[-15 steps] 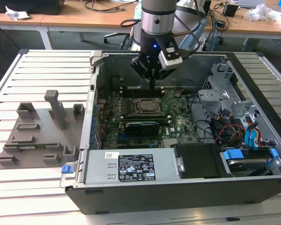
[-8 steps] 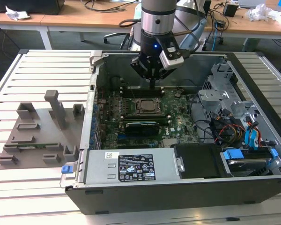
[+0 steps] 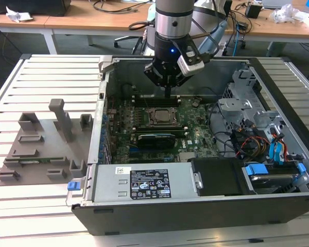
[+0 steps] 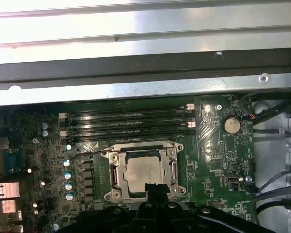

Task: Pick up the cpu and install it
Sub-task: 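Install the first cpu locking lever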

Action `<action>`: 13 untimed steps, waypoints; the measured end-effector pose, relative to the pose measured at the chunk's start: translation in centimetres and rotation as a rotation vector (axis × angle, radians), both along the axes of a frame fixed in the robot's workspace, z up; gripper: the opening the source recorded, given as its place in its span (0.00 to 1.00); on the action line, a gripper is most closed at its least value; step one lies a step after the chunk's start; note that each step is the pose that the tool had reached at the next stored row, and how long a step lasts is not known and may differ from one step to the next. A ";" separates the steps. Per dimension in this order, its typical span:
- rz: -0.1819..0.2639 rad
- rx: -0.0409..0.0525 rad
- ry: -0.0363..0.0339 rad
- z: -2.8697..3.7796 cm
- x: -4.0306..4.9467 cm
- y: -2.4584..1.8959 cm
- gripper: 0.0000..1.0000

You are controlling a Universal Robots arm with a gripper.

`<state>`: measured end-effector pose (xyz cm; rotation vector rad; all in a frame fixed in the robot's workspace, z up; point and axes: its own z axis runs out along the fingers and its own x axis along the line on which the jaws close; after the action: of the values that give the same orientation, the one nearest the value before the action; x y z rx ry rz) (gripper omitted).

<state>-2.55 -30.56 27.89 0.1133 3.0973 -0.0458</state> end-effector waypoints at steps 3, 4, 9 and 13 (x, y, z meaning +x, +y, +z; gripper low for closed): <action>0.018 0.0000 0.0000 0.00 0.00 0.00 0.11; 0.023 0.0000 0.0000 0.00 0.00 0.00 0.11; 0.057 0.0000 0.0000 0.00 0.00 0.00 0.11; 0.086 0.0000 0.0000 0.00 0.00 0.00 0.11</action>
<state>-2.55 -30.56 27.89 -0.0197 3.0981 -0.0429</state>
